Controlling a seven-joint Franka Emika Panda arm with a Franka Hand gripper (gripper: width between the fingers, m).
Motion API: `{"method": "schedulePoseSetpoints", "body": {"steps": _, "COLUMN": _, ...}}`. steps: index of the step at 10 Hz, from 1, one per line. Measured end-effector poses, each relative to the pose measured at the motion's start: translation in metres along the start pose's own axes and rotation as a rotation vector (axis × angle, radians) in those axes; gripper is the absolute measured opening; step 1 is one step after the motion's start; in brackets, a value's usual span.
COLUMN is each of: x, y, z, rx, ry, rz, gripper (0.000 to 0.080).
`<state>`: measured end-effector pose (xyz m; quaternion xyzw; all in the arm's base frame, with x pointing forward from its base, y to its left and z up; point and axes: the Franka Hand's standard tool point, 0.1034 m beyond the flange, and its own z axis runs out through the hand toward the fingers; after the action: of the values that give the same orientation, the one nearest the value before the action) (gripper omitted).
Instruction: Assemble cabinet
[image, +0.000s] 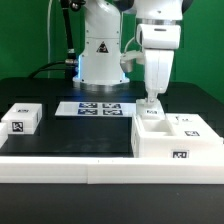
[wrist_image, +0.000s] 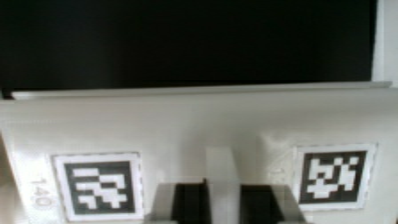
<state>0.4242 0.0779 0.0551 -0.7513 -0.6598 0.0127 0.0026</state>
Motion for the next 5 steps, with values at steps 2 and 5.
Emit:
{"method": "schedulePoseSetpoints", "body": {"steps": 2, "x": -0.005, "y": 0.007, "z": -0.005, "rx": 0.005, "ry": -0.01, "rz": 0.006, "gripper": 0.0068}}
{"method": "schedulePoseSetpoints", "body": {"steps": 5, "x": -0.007, "y": 0.019, "z": -0.011, "rx": 0.0, "ry": -0.013, "rz": 0.017, "gripper": 0.0068}}
